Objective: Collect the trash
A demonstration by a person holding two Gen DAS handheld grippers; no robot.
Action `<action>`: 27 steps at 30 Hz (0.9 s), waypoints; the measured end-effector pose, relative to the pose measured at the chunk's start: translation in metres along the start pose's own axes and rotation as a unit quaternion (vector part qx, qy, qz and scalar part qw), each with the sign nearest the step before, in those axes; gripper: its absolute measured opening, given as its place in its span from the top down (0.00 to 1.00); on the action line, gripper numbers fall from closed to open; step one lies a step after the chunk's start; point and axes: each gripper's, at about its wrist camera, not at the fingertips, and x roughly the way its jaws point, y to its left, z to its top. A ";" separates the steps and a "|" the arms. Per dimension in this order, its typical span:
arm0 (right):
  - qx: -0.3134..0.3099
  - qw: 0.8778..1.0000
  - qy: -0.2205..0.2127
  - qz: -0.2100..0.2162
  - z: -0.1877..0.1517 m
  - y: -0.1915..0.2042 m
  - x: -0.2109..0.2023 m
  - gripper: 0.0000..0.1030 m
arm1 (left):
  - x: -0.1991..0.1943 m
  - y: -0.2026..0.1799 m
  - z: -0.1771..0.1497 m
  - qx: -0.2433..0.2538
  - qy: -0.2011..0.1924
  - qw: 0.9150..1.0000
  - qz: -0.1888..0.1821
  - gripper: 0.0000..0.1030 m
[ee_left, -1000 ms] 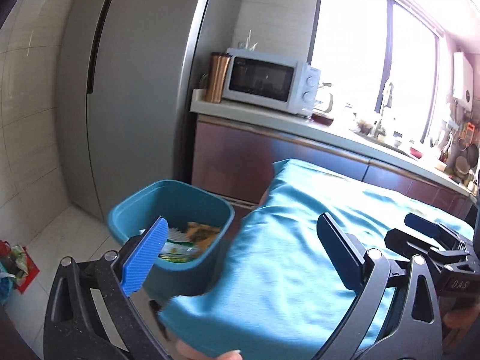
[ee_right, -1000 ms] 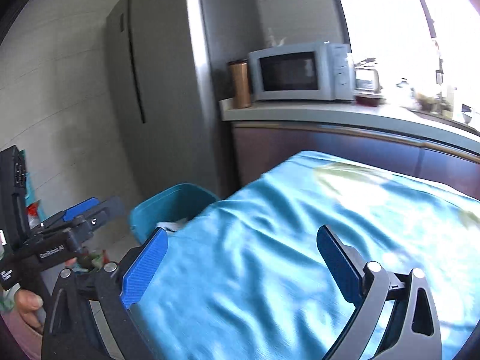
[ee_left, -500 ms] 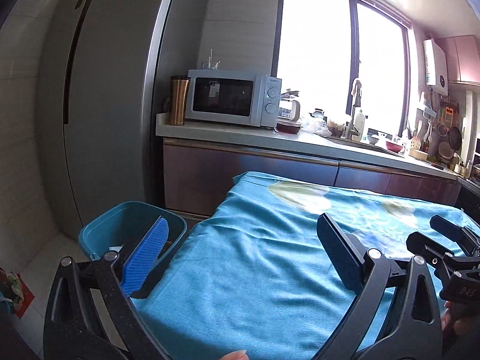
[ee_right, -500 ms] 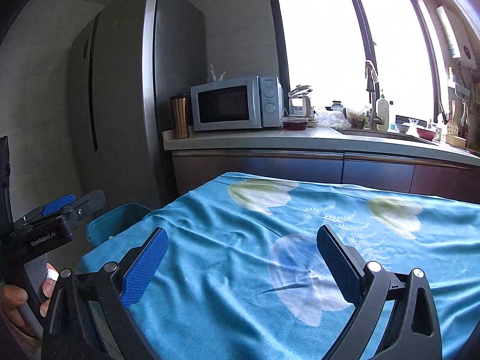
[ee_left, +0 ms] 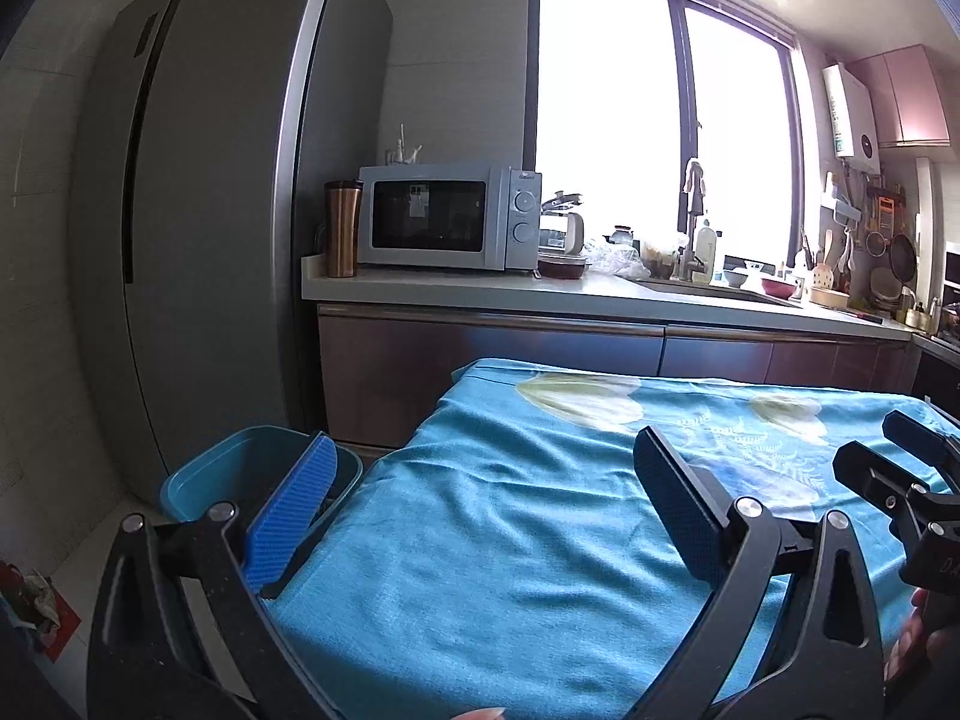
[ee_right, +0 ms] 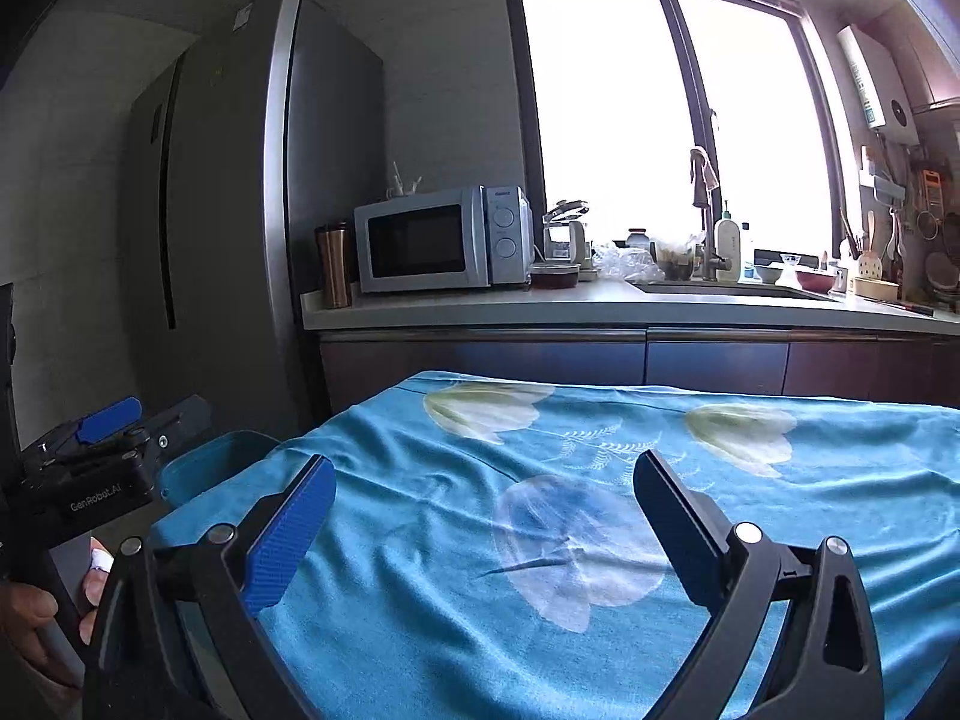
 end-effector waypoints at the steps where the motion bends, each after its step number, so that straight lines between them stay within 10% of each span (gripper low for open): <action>1: 0.000 1.000 -0.001 -0.001 0.000 0.000 -0.002 0.07 | 0.000 -0.001 0.000 0.001 -0.001 1.000 -0.001 0.06; 27: 0.005 1.000 -0.009 -0.020 -0.002 -0.013 -0.012 0.07 | -0.003 -0.016 -0.003 0.017 -0.013 1.000 -0.008 0.06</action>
